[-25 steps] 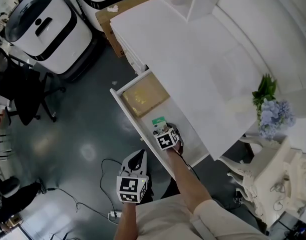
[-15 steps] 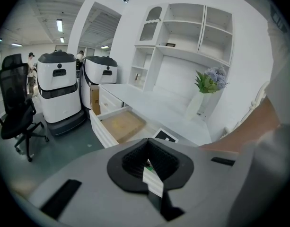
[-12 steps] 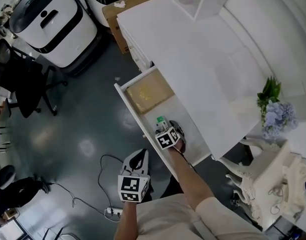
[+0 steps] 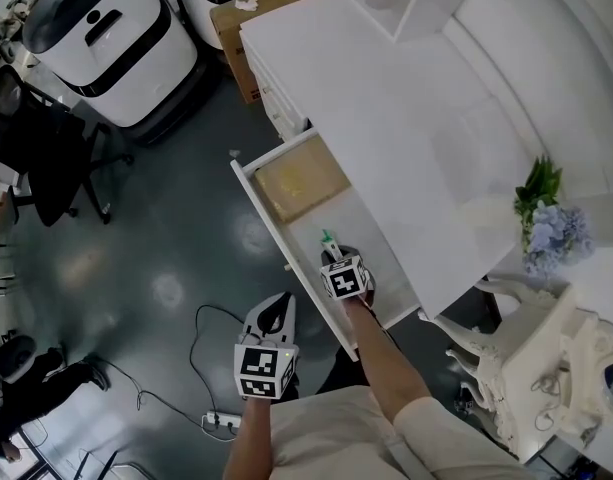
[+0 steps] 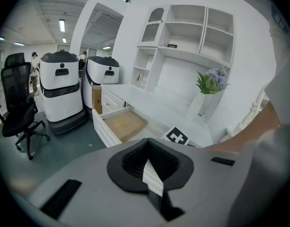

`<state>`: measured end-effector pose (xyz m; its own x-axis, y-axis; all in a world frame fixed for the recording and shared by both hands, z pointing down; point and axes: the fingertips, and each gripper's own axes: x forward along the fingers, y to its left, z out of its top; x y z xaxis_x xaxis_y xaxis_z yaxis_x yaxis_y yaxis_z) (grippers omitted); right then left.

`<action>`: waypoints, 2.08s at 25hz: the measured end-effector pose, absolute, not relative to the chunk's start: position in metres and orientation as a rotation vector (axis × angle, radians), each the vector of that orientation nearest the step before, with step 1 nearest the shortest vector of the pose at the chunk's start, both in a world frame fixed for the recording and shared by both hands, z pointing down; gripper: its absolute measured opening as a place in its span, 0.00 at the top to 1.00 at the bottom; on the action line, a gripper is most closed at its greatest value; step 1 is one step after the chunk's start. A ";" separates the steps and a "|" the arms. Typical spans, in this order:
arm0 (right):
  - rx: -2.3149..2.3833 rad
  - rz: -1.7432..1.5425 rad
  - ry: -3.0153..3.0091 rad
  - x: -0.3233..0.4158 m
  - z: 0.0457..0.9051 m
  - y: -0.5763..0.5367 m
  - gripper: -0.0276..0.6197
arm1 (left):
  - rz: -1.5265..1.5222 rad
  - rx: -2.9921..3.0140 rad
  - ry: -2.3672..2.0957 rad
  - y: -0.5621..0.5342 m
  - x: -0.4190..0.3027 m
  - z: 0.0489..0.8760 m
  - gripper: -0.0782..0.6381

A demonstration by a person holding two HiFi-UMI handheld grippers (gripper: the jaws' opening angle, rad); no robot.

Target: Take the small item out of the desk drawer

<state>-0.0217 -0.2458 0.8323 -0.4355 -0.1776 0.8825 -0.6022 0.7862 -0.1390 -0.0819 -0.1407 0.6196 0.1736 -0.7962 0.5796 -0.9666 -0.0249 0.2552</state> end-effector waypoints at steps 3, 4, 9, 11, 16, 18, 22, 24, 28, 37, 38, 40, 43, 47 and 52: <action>0.595 0.545 -2.014 -0.020 0.825 -0.249 0.79 | 0.364 1.862 -1.661 -0.141 -0.081 0.619 0.87; 0.598 0.542 -2.021 -0.020 0.823 -0.250 0.79 | 0.362 1.864 -1.661 -0.141 -0.080 0.618 0.87; 0.637 0.568 -2.072 -0.016 0.810 -0.254 0.79 | 0.354 1.882 -1.659 -0.143 -0.074 0.613 0.87; 0.654 0.584 -2.095 -0.016 0.799 -0.254 0.79 | 0.349 1.896 -1.656 -0.144 -0.072 0.610 0.87; 0.709 0.632 -2.156 -0.013 0.770 -0.254 0.79 | 0.342 1.933 -1.653 -0.149 -0.071 0.602 0.87; 0.730 0.664 -2.183 -0.011 0.758 -0.252 0.79 | 0.340 1.944 -1.649 -0.151 -0.070 0.599 0.87; 0.771 0.748 -2.243 -0.007 0.735 -0.249 0.79 | 0.331 1.964 -1.638 -0.155 -0.069 0.593 0.87; 0.788 0.772 -2.267 -0.005 0.725 -0.247 0.79 | 0.329 1.976 -1.635 -0.157 -0.069 0.591 0.87; 0.824 0.798 -2.313 -0.001 0.703 -0.245 0.79 | 0.328 2.004 -1.624 -0.161 -0.067 0.587 0.87; 0.891 0.779 -2.397 0.003 0.664 -0.231 0.79 | 0.330 2.085 -1.558 -0.165 -0.059 0.581 0.87; 0.901 0.783 -2.404 0.004 0.661 -0.228 0.79 | 0.331 2.092 -1.548 -0.164 -0.058 0.581 0.87; 0.919 0.787 -2.416 0.007 0.654 -0.224 0.79 | 0.336 2.108 -1.524 -0.162 -0.055 0.582 0.87; 0.940 0.790 -2.434 0.010 0.645 -0.217 0.79 | 0.348 2.134 -1.486 -0.157 -0.050 0.583 0.87; 0.971 0.794 -2.459 0.017 0.632 -0.206 0.79 | 0.361 2.156 -1.435 -0.148 -0.043 0.589 0.87; 1.003 0.745 -2.466 0.023 0.622 -0.188 0.79 | 0.373 2.188 -1.366 -0.138 -0.037 0.593 0.87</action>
<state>0.0229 -0.1881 0.6218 -0.6757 -0.5249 0.5176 -0.7237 0.6059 -0.3302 -0.0374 -0.1384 0.5931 0.4510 -0.7454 0.4910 -0.8915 -0.3490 0.2890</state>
